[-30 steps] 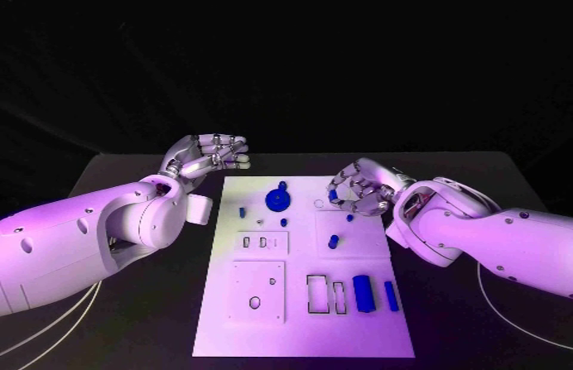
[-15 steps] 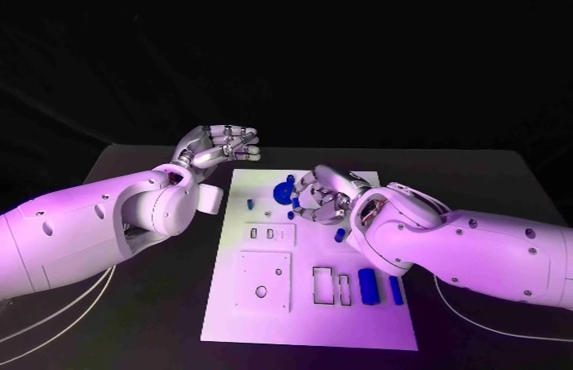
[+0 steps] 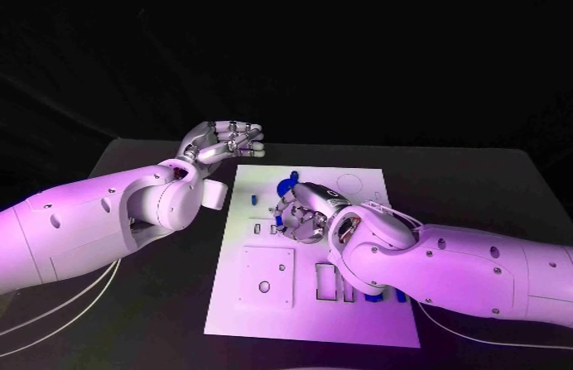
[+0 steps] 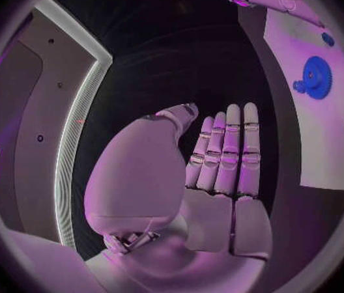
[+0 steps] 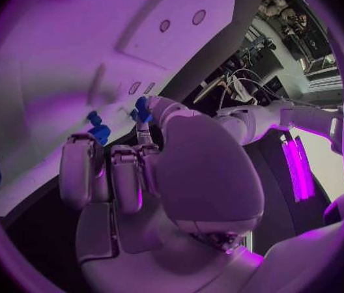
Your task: Assemble the parts on the task board
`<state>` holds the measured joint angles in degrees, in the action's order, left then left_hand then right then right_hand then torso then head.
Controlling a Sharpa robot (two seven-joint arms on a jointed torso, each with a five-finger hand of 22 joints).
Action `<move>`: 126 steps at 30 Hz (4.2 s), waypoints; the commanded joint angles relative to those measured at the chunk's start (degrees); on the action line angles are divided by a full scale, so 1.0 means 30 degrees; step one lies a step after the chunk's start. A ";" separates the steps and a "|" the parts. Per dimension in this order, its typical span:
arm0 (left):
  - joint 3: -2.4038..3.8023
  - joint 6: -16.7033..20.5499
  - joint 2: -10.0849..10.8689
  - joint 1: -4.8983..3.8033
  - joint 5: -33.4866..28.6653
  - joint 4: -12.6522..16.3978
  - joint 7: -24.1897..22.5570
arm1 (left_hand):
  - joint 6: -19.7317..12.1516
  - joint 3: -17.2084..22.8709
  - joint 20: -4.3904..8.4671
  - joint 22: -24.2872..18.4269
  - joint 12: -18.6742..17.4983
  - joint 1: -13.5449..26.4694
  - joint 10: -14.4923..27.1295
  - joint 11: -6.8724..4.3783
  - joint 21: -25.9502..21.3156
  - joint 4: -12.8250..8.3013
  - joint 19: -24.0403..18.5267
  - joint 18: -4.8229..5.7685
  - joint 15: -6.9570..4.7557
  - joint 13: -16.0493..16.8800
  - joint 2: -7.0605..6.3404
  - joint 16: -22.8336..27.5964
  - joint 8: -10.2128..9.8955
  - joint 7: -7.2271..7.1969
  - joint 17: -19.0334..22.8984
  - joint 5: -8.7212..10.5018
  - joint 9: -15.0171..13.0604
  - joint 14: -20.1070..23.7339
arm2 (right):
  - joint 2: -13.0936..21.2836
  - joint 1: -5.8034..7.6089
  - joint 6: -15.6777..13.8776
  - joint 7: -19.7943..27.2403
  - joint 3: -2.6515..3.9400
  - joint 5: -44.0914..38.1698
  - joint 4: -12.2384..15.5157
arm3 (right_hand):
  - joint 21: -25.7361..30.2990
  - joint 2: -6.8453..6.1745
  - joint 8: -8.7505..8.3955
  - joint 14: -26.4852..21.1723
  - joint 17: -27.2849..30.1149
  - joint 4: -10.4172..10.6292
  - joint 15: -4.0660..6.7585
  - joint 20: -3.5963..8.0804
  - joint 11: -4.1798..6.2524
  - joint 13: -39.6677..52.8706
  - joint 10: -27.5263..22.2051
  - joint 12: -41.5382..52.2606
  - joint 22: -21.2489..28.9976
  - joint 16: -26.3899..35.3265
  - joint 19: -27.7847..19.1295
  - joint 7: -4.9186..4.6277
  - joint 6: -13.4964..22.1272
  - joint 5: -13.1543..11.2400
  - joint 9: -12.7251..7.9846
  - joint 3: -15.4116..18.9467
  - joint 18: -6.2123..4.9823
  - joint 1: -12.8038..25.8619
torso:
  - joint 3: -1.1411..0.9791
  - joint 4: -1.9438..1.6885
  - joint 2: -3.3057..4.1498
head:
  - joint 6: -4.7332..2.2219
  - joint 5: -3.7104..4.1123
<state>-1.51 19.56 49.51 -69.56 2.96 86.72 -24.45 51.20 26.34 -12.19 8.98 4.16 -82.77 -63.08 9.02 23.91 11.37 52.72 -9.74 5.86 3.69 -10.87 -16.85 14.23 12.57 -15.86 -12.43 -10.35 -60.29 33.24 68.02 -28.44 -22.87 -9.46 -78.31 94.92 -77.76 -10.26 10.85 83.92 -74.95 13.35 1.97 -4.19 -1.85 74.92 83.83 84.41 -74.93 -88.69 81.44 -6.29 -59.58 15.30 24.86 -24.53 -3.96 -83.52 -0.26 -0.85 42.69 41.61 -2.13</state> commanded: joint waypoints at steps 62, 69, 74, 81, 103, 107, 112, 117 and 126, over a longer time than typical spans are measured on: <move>0.0012 -0.0518 0.0117 -0.0011 -0.0036 0.0090 0.0097 | -0.0055 0.0048 -0.0008 -0.0028 -0.0116 0.0261 -0.0066 0.0053 0.0081 -0.0145 -0.0107 -0.0214 0.0160 0.0029 -0.0006 0.0178 -0.0025 -0.0027 -0.0059 0.0119 -0.0045 -0.0025 | -0.0443 -0.0428 0.1051 -0.1421 -0.0044 -0.2135 -0.0565 | 0.0419 -0.1318 0.0011 0.1611 -0.2944 0.0355 -0.0102 -0.0085 -0.0128 0.2898 0.0678 -0.0341 -0.1403 0.0055 -0.0157 -0.0230 0.0642 -0.0031 0.0481 0.0321 0.0107 0.2016 | -0.0010 0.0007 -0.0003 | 0.0243 -0.0145; 0.0012 -0.0529 0.0115 -0.0011 -0.0036 0.0070 0.0105 | -0.0055 0.0048 -0.0008 -0.0028 -0.0116 0.0261 -0.0066 0.0053 0.0081 -0.0145 -0.0107 -0.0214 0.0160 0.0029 -0.0006 0.0178 -0.0025 -0.0027 -0.0059 0.0119 -0.0045 -0.0025 | -0.0468 -0.0428 0.0992 -0.1221 -0.0044 -0.2081 -0.0593 | 0.0568 -0.1537 -0.0411 0.1598 -0.2882 0.0418 -0.0305 -0.0255 -0.0368 0.2778 0.0568 -0.0477 -0.1338 0.0074 -0.0220 -0.0501 0.1360 -0.0029 0.0320 0.0789 0.0083 0.2185 | -0.0010 0.0025 -0.0001 | 0.0211 -0.0146; 0.0012 -0.0527 0.0117 -0.0011 -0.0036 0.0065 0.0104 | -0.0065 0.0051 -0.0012 -0.0035 -0.0133 0.0298 -0.0060 0.0055 0.0085 -0.0164 -0.0119 -0.0214 0.0162 0.0026 -0.0013 0.0214 -0.0039 -0.0026 -0.0083 0.0122 -0.0049 -0.0025 | -0.0450 -0.0428 0.0920 -0.1129 -0.0044 -0.2012 -0.0568 | 0.0675 -0.1643 -0.0566 0.1595 -0.2885 0.0829 -0.0411 -0.0391 -0.0457 0.2671 0.0465 -0.0593 -0.1316 0.0075 -0.0250 -0.0565 0.1611 -0.0038 0.0285 0.2081 0.0059 0.2561 | -0.0009 0.0033 0.0011 | 0.0198 -0.0150; 0.0012 -0.0528 0.0107 -0.0011 -0.0036 0.0054 0.0109 | -0.0065 0.0051 -0.0012 -0.0035 -0.0133 0.0298 -0.0060 0.0055 0.0085 -0.0164 -0.0119 -0.0214 0.0162 0.0026 -0.0013 0.0214 -0.0039 -0.0026 -0.0083 0.0122 -0.0049 -0.0025 | -0.0359 -0.0427 0.0673 -0.1074 -0.0044 -0.2007 -0.0466 | 0.0846 -0.1066 -0.0698 0.1578 -0.2825 0.1101 -0.0450 -0.0448 -0.0499 0.2525 0.0334 -0.0748 -0.1299 0.0099 -0.0278 -0.0596 0.1846 0.0017 0.0263 0.4506 0.0032 0.2547 | -0.0014 0.0019 0.0006 | 0.0208 -0.0106; 0.0021 -0.3645 0.0462 -0.0050 0.6490 -0.0146 0.6996 | -0.0041 -0.2386 0.1979 0.2491 0.4903 0.2093 -0.2700 -0.1352 0.5117 0.0901 0.4062 -0.0225 -0.1893 0.3282 -0.0026 -1.0032 0.3231 -0.1349 -0.6961 0.0113 -0.1974 -0.5139 | 0.4882 0.2021 -0.2366 0.4246 0.0048 0.4073 0.2245 | 0.2187 0.0828 -0.0491 0.1374 -0.1964 0.1151 -0.0454 -0.0472 -0.0496 0.2051 -0.0032 -0.1245 -0.0636 0.0390 -0.0923 -0.0578 0.1743 0.0049 0.0313 0.9148 -0.0240 0.1424 | -0.0239 0.0113 -0.0430 | 0.0444 -0.0466; 0.0040 -0.5594 0.0468 -0.0246 0.8996 -0.0144 0.9929 | -0.1594 -0.3139 0.2748 0.5883 1.6485 0.3410 -0.0740 -0.2741 1.0338 0.1794 0.3715 -0.0229 -0.2832 1.2141 0.1215 -2.0730 0.8314 -0.2222 -1.8062 -0.0270 -0.5289 -0.7826 | 0.6006 0.2664 -0.2195 0.4521 0.0049 0.5599 0.2296 | 0.2151 0.0855 -0.0461 0.1385 -0.2018 0.1155 -0.0448 -0.0468 -0.0487 0.2048 -0.0034 -0.1250 -0.0667 0.0379 -0.0898 -0.0569 0.1721 0.0049 0.0323 0.9176 -0.0229 0.1474 | -0.0324 0.0140 -0.0565 | 0.0508 -0.0532; 0.0045 -0.7905 0.0017 -0.0652 1.2272 -0.0204 1.3423 | -0.1366 -0.3611 0.3012 0.9425 2.1142 0.5286 -0.2964 -0.2819 1.3089 0.1818 0.4515 0.0191 -0.2931 1.7270 0.1532 -2.1959 0.9863 -0.2696 -1.9854 -0.0052 -0.6217 -0.8574 | 0.6971 0.3100 -0.2091 0.4610 0.0050 0.7176 0.1887 | 0.2135 0.0862 -0.0453 0.1386 -0.2023 0.1155 -0.0446 -0.0466 -0.0485 0.2049 -0.0033 -0.1249 -0.0680 0.0378 -0.0886 -0.0566 0.1716 0.0048 0.0326 0.9187 -0.0225 0.1489 | -0.0427 0.0115 -0.0679 | 0.0610 -0.0566; 0.0019 -0.9446 -0.0819 -0.0956 1.4507 -0.0361 1.5656 | -0.1427 -0.4093 0.3152 1.0978 2.2470 0.6344 -0.3680 -0.2994 1.4226 0.1840 0.4891 0.0391 -0.3086 1.8851 0.1670 -2.2234 1.0410 -0.2799 -2.0254 0.0072 -0.6635 -0.8776 | 0.7321 0.3247 -0.1941 0.4518 0.0049 0.7726 0.1550 | 0.2120 0.0867 -0.0431 0.1391 -0.2045 0.1155 -0.0439 -0.0461 -0.0478 0.2038 -0.0039 -0.1260 -0.0696 0.0375 -0.0872 -0.0559 0.1713 0.0042 0.0333 0.9237 -0.0219 0.1551 | -0.0472 0.0103 -0.0754 | 0.0726 -0.0519; -0.0266 -1.0957 -0.2303 -0.1476 1.6890 -0.0896 1.7303 | -0.1419 -0.4306 0.3228 1.2028 2.3214 0.6823 -0.4179 -0.3105 1.4949 0.1827 0.5236 0.0536 -0.3181 1.9769 0.1854 -2.2335 1.0714 -0.2922 -2.0380 0.0132 -0.6885 -0.8860 | 0.7350 0.3301 -0.1689 0.4220 0.0046 0.7837 0.1368 | 0.2157 0.0870 -0.0426 0.1380 -0.1994 0.1156 -0.0437 -0.0459 -0.0476 0.2011 -0.0057 -0.1288 -0.0673 0.0390 -0.0892 -0.0558 0.1718 0.0041 0.0334 0.9256 -0.0228 0.1575 | -0.0469 0.0083 -0.0731 | 0.0754 -0.0539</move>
<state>-2.32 -8.76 42.86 -73.87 48.44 84.17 23.42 46.91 13.68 -2.46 45.04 73.56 -62.56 -75.28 -0.30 68.47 16.91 68.00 -8.84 -3.28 62.95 -5.45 -83.65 46.19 4.17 -74.95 -12.28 -30.98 -84.15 55.32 77.89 -34.40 -10.37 -9.34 -55.82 99.05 -71.32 -7.76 9.31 84.02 -74.92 16.84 0.82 -5.64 -3.10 74.91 83.84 80.93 -74.90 -87.68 78.77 -7.96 -54.05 15.43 25.81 2.99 -3.95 -79.24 -1.68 -0.57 40.46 43.85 -3.72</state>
